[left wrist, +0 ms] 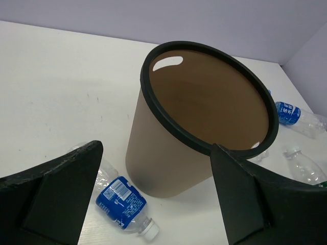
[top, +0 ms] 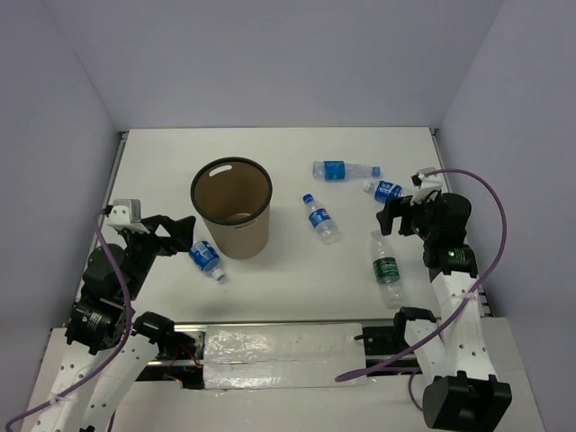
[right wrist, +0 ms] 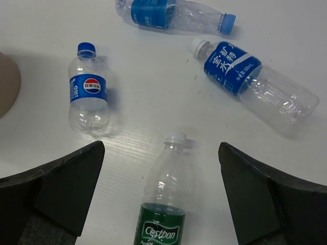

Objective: Put the plastic bottles in the bin

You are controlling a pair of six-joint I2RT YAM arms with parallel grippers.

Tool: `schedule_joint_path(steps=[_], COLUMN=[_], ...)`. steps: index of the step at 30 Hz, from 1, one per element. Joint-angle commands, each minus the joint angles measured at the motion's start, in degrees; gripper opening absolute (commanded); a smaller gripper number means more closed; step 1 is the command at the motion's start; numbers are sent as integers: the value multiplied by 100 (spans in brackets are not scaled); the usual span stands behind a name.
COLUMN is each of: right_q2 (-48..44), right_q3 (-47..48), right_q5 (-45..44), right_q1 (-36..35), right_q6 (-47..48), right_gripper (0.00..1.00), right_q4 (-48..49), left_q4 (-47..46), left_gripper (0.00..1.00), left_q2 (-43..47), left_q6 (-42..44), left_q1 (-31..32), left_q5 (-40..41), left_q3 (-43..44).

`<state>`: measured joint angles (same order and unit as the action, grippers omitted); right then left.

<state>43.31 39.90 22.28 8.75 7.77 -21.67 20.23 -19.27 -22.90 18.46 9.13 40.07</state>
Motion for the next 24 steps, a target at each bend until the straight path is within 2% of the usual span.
schedule_joint_path(steps=[1, 5, 6, 9, 15, 18, 22, 24], right_q2=[-200, -262, -270, -236, -77, -112, -226, -244], right_q3=[-87, -79, -27, 26, 255, 281, 238, 203], right_q5=[170, 976, 1206, 1954, 2702, 3026, 3466, 3694], right_q1=[-14, 91, 135, 206, 381, 522, 741, 891], right_q6=[31, 742, 1283, 2016, 2782, 3115, 3476, 3661], right_gripper=[100, 100, 100, 100, 100, 100, 100, 100], right_q4=[471, 33, -117, -906, -1672, -1945, -2200, -2297], left_q4=[-151, -133, -125, -124, -2, 542, 1394, 1764], left_gripper=[99, 100, 100, 100, 96, 91, 93, 94], left_q2=[2, -16, -16, -42, -156, -200, -376, -568], left_q6=[-57, -57, -66, -75, -443, -1329, -2620, -2965], left_q1=[-26, -26, -26, -26, -26, -26, -26, -26], left_q5=[10, 63, 80, 116, 484, 363, 195, 300], left_q3=[-26, -17, -26, -26, -9, 9, 27, 0])
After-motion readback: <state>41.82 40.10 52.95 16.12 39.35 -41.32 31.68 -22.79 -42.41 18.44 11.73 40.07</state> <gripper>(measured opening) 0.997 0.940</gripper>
